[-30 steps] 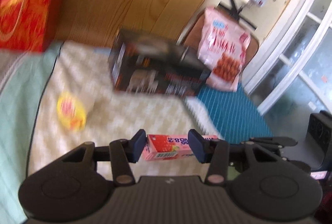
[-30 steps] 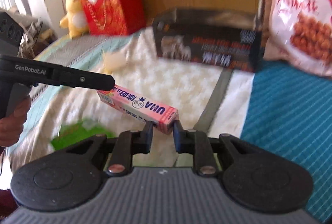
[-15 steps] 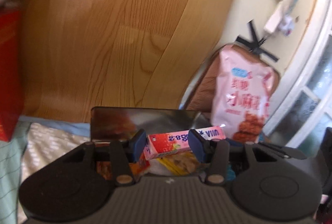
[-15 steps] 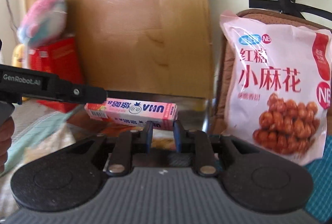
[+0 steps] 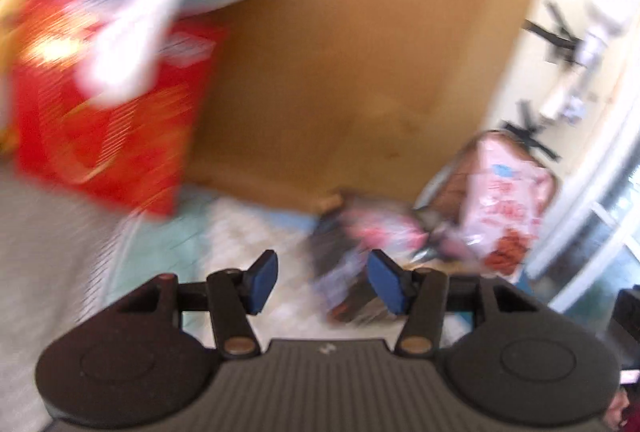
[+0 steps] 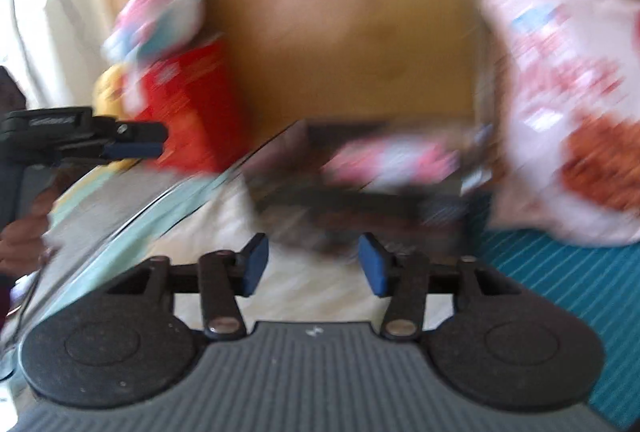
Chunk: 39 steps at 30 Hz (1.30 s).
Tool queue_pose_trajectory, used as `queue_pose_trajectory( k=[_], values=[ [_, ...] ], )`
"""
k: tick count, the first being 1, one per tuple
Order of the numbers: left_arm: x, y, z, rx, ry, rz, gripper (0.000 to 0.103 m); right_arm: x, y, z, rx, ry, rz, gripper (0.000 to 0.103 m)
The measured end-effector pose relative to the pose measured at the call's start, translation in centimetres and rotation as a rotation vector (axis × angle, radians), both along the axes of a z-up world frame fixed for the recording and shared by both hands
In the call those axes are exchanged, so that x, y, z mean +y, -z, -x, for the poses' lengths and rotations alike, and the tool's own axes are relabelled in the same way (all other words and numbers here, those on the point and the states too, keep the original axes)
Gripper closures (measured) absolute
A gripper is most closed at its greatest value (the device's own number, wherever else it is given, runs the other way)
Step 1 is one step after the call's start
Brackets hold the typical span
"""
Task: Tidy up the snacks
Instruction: 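Grasp the yellow-lidded cup with the left gripper, release into black box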
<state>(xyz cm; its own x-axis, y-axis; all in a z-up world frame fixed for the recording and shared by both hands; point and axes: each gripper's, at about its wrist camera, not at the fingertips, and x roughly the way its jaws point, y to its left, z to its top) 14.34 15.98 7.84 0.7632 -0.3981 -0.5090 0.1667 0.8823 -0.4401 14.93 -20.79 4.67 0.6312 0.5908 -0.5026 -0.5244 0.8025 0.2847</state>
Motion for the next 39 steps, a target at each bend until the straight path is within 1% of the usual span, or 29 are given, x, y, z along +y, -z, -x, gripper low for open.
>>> queue_pose_trajectory(
  k=[2,4,5,6,7,9,12,13,14,15,16,17,18,19,20,21,26,30,32,35,37,39],
  values=[
    [1.5,1.7,0.9,0.06,-0.033,0.028,0.052,2.6,0.6,0.4,0.052,-0.078,0.032,0.047],
    [2.4,3.5,1.3,0.111,-0.041,0.098,0.052,6.0,1.0,0.9,0.052,-0.151,0.088,0.046],
    [2.5,4.1,1.3,0.119,-0.036,0.126,0.052,7.8,1.2,1.0,0.042,-0.182,0.118,0.045],
    [2.3,4.5,1.0,0.119,-0.032,0.137,0.052,9.5,1.4,0.8,0.041,-0.208,0.14,0.045],
    [2.2,4.8,0.8,0.118,-0.031,0.133,0.051,10.9,1.6,0.6,0.05,-0.223,0.153,0.045],
    [1.5,5.2,0.0,0.121,-0.027,0.108,0.047,13.5,2.0,0.0,0.067,-0.235,0.167,0.045],
    [0.7,6.3,-1.6,0.149,-0.002,0.117,0.047,16.2,2.4,-0.8,0.045,-0.224,0.203,0.044],
    [0.2,6.9,-2.0,0.175,0.01,0.127,0.051,16.8,2.5,-1.1,0.053,-0.214,0.207,0.045],
    [-0.1,7.5,-1.8,0.202,0.017,0.13,0.057,17.0,2.6,-1.6,0.069,-0.208,0.205,0.047],
    [-0.6,8.1,-1.8,0.224,0.02,0.122,0.059,17.1,2.9,-2.0,0.092,-0.21,0.2,0.05],
    [-0.9,8.1,-1.3,0.203,0.016,0.108,0.059,17.1,3.2,-2.3,0.112,-0.21,0.201,0.053],
    [-1.4,8.0,-0.8,0.198,0.03,0.088,0.059,17.0,3.3,-2.3,0.103,-0.201,0.204,0.063],
    [-1.8,7.9,-0.3,0.198,0.04,0.081,0.059,16.8,3.5,-1.8,0.101,-0.202,0.208,0.07],
    [-2.2,8.0,0.4,0.205,0.052,0.085,0.059,16.4,3.3,-1.5,0.116,-0.211,0.195,0.072],
    [-2.6,8.0,0.9,0.209,0.063,0.098,0.06,15.9,3.2,-1.1,0.13,-0.213,0.186,0.077],
    [-3.0,8.1,1.4,0.212,0.073,0.107,0.06,15.4,3.1,-0.6,0.134,-0.213,0.186,0.077],
    [-5.8,8.3,4.0,0.216,0.143,0.141,0.06,12.7,3.2,3.6,0.072,-0.201,0.24,0.077],
    [-8.5,7.5,4.9,0.207,0.207,0.127,0.06,9.8,3.2,5.4,0.066,-0.155,0.245,0.077],
    [-9.5,6.7,5.6,0.177,0.23,0.116,0.06,8.7,2.9,5.9,0.056,-0.129,0.231,0.077],
    [-10.9,6.1,6.0,0.137,0.26,0.083,0.06,7.2,2.4,7.0,0.009,-0.092,0.204,0.077],
    [-11.5,6.7,5.5,0.162,0.273,0.083,0.06,6.6,2.7,7.0,0.014,-0.074,0.194,0.077],
    [-11.8,7.6,5.0,0.202,0.277,0.09,0.06,6.3,3.4,6.5,0.044,-0.064,0.197,0.077]
  ],
)
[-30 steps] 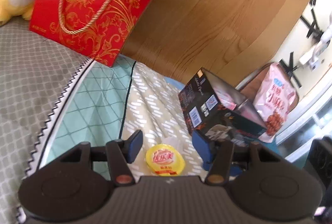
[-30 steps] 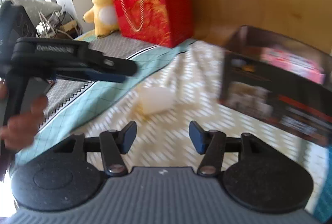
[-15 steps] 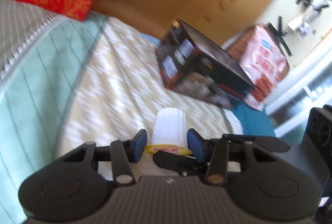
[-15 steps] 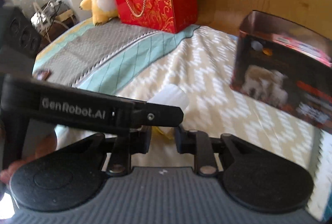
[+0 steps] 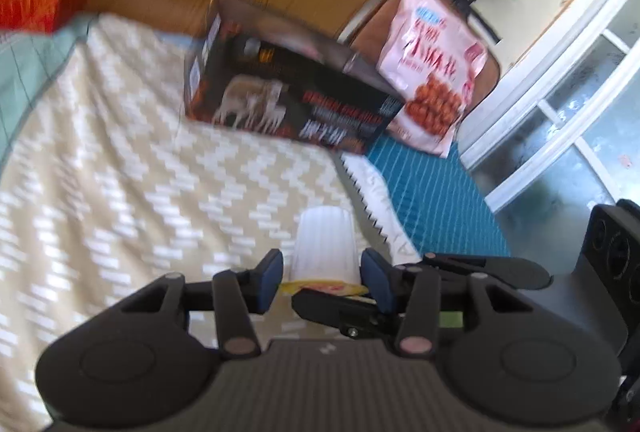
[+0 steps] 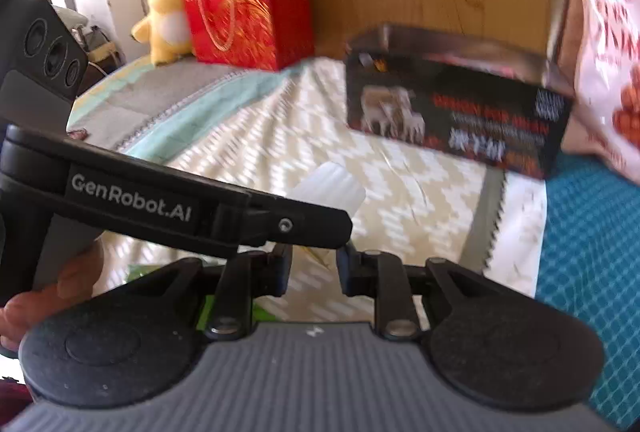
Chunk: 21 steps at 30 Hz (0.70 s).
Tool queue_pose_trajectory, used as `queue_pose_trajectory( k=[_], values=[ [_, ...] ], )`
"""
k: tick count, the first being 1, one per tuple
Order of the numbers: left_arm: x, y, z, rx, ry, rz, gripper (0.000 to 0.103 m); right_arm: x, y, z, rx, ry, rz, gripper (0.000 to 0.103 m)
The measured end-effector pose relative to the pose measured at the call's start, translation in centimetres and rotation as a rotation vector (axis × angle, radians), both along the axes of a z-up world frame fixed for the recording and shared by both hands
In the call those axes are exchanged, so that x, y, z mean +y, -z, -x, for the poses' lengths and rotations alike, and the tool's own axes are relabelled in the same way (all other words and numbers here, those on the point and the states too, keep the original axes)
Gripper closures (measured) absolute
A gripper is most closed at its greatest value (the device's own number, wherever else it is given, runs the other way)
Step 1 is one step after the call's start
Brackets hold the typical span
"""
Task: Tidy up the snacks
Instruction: 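Grasp the yellow-lidded cup with the left gripper, release into black box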
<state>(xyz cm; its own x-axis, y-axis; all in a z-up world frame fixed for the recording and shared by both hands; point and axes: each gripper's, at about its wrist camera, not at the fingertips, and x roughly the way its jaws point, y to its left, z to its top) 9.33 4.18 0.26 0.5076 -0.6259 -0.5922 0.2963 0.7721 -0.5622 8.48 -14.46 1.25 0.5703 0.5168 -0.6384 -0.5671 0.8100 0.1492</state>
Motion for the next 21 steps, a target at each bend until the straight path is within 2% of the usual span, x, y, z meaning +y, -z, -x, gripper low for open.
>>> queue_pose_trajectory(
  k=[2,7,14,17,19,21],
  values=[
    [0.1,0.4,-0.2,0.003,0.002,0.008,0.059,-0.1,0.8,-0.3,0.025,0.006,0.003,0.076],
    [0.2,-1.2,-1.4,-0.005,0.03,0.014,0.06,-0.4,0.2,0.1,-0.011,0.01,0.002,0.076],
    [0.2,-7.0,-5.9,-0.202,0.02,0.04,0.059,-0.4,-3.9,-1.4,-0.288,0.064,-0.006,0.076],
    [-0.2,-8.0,-9.1,-0.238,-0.015,0.063,0.059,-0.2,-4.5,-3.7,-0.406,0.113,-0.021,0.076],
    [-0.4,-7.8,-11.1,-0.226,-0.03,0.077,0.059,-0.3,-4.3,-5.9,-0.428,0.145,-0.042,0.076],
    [-0.6,-7.1,-12.8,-0.207,-0.049,0.084,0.059,-0.6,-4.0,-8.0,-0.388,0.174,-0.076,0.075]
  ],
)
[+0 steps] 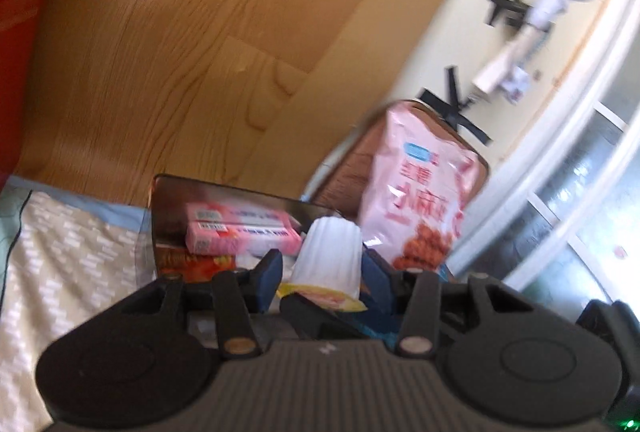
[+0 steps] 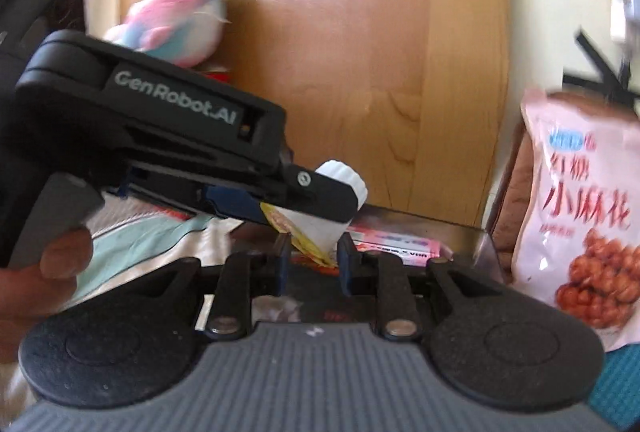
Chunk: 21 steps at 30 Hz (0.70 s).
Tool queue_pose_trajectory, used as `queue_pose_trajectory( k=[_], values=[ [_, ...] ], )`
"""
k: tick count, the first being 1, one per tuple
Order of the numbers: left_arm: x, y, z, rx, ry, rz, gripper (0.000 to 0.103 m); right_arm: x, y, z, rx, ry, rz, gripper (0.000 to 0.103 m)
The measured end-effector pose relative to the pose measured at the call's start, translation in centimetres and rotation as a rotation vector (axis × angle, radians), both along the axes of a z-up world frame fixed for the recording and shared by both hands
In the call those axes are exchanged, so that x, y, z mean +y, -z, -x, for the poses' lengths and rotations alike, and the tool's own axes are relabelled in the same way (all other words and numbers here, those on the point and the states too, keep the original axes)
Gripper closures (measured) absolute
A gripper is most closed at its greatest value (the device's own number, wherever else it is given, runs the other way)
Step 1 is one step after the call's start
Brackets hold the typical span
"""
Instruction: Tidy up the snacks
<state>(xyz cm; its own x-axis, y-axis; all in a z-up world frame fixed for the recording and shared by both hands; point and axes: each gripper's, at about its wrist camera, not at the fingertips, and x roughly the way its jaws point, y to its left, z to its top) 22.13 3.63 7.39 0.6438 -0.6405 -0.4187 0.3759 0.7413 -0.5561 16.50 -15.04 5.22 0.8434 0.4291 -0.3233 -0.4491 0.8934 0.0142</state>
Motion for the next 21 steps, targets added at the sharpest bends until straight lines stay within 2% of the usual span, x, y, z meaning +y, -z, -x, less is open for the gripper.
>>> queue_pose_trajectory(
  k=[2,4,8,13,18,21],
  values=[
    [-0.1,0.6,-1.2,0.014,-0.016,0.006,0.057,-0.2,0.4,-1.5,0.035,0.014,-0.028,0.073],
    [-0.3,1.1,-1.9,0.027,-0.03,0.002,0.057,-0.3,0.7,-2.5,0.046,0.039,-0.034,0.066],
    [0.2,1.4,-1.4,0.042,-0.02,0.018,0.056,-1.5,0.6,-2.2,0.051,0.083,-0.065,0.06],
    [0.3,1.2,3.0,0.044,0.052,0.013,0.053,-5.3,0.0,2.6,0.061,0.123,-0.086,0.06],
    [-3.2,3.8,7.8,0.144,0.217,-0.054,0.053,-11.3,3.0,9.6,0.241,0.121,-0.209,0.055],
    [-5.0,5.3,9.9,0.2,0.298,-0.053,0.053,-13.7,5.2,14.2,0.323,0.123,-0.274,0.055]
  ],
)
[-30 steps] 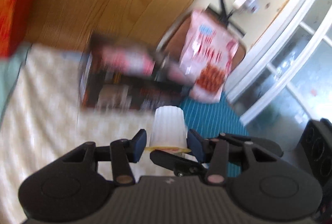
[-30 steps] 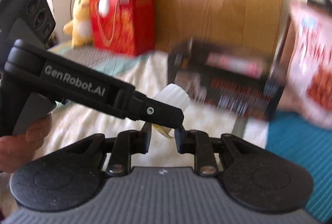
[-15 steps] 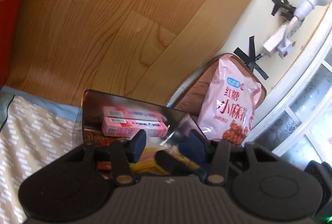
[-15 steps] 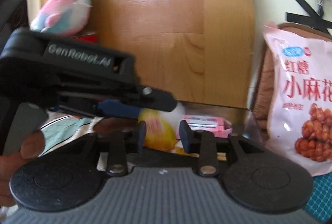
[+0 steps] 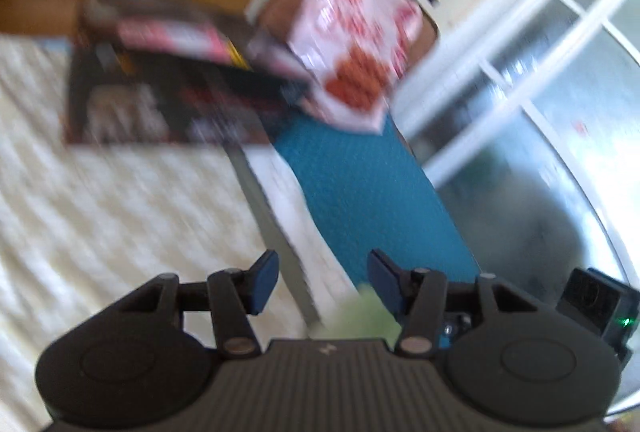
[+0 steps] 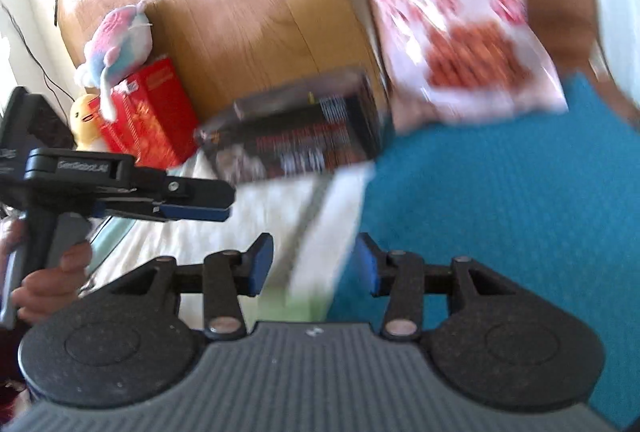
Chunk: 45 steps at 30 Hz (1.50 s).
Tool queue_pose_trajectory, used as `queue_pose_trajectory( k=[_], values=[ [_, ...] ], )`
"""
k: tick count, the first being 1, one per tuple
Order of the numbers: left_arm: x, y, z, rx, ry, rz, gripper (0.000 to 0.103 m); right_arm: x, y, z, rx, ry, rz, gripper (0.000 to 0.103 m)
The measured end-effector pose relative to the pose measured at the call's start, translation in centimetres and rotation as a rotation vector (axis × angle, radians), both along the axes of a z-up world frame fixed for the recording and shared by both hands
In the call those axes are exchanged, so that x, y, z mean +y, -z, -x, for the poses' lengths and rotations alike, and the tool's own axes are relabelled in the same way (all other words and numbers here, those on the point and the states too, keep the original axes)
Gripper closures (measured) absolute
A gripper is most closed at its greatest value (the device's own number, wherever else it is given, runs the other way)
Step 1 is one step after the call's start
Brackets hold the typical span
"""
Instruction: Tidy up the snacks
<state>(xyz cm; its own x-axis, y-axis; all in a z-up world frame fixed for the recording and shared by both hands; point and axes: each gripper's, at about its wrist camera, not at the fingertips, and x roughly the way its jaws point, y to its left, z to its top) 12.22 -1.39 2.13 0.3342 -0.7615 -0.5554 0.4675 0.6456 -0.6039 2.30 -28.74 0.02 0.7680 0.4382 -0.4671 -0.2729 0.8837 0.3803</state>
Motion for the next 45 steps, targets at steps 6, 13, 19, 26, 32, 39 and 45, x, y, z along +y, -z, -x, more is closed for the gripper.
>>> queue_pose_trajectory(
  k=[6,13,19,26,32,39,45],
  values=[
    [-2.2,1.4,1.4,0.047,0.03,-0.042,0.053,1.2,1.8,5.0,0.003,-0.044,0.069,0.05],
    [-1.9,1.5,2.2,0.045,0.009,-0.054,0.053,3.5,1.0,5.9,-0.077,-0.094,0.176,0.066],
    [3.4,-1.3,3.0,-0.045,-0.155,-0.048,0.051,4.4,-0.7,1.8,-0.082,-0.205,0.077,0.072],
    [9.8,-0.3,3.6,0.018,-0.299,-0.022,0.053,5.6,-0.8,-5.1,-0.02,-0.212,0.129,0.072],
    [10.0,-0.7,1.5,-0.003,-0.327,-0.039,0.05,3.9,-1.0,-3.4,-0.063,-0.131,0.101,0.059],
    [5.4,0.6,0.3,-0.004,-0.214,-0.111,0.05,7.6,0.9,-2.3,-0.046,-0.231,0.23,0.048],
    [3.8,0.8,0.2,-0.006,-0.153,-0.135,0.069,9.9,1.3,-4.3,-0.045,-0.228,0.299,0.087]
  ],
)
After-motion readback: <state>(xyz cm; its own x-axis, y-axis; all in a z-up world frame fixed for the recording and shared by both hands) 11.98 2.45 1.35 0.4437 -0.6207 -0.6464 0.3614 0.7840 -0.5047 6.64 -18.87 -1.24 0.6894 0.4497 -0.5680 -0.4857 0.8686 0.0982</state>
